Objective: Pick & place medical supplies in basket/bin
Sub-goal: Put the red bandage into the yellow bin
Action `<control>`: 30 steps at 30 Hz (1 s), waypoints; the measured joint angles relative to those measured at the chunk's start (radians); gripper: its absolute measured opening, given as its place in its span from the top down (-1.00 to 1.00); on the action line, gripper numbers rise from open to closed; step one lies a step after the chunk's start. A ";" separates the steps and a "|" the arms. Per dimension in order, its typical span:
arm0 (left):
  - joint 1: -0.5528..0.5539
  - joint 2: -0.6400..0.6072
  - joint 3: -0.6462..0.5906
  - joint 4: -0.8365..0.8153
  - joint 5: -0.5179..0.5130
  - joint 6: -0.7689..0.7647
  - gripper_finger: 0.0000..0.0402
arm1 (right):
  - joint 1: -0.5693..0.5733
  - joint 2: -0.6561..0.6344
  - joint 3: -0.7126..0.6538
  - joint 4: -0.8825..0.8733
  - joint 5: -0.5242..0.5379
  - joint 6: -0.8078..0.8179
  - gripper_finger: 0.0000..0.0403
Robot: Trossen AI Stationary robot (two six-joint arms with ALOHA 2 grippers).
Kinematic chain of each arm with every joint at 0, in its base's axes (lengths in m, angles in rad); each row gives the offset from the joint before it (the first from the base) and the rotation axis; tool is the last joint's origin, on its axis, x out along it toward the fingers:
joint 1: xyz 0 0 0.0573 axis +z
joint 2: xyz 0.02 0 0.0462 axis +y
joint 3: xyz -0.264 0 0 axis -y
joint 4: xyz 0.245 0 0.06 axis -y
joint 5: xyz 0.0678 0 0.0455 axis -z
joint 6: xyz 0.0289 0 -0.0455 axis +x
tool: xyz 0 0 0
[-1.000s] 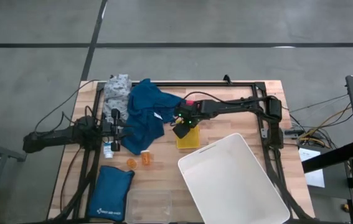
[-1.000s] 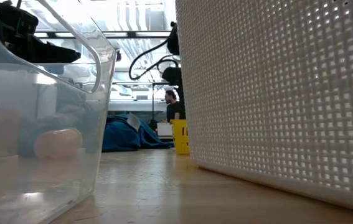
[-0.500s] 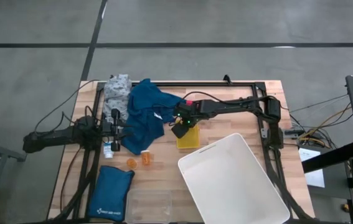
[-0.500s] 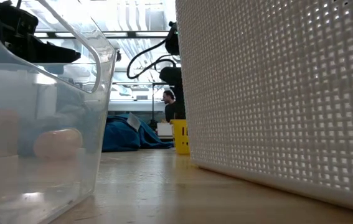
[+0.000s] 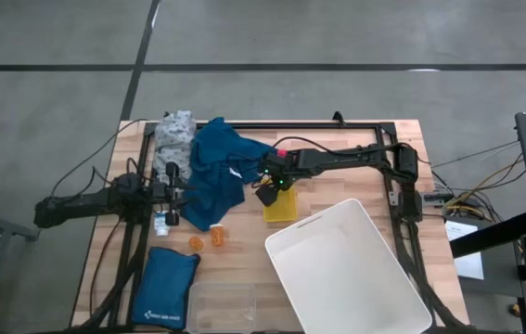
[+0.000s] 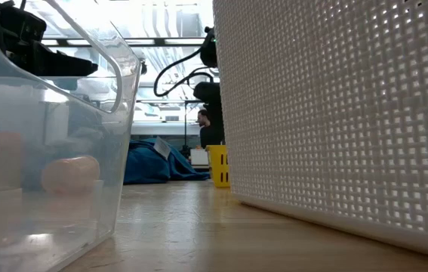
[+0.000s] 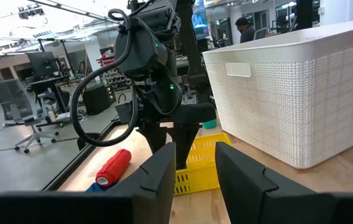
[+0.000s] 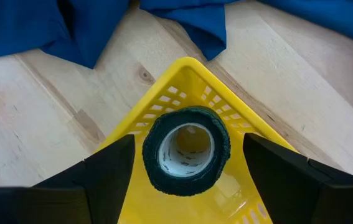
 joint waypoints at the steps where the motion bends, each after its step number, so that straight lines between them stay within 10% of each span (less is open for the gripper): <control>1: 0.000 0.000 0.000 0.000 0.000 0.000 0.41 | 0.000 -0.007 0.000 0.000 0.000 0.000 -0.48; 30: 0.000 0.000 0.000 0.000 0.000 0.000 0.41 | 0.000 -0.167 -0.003 -0.033 0.306 -0.085 -0.48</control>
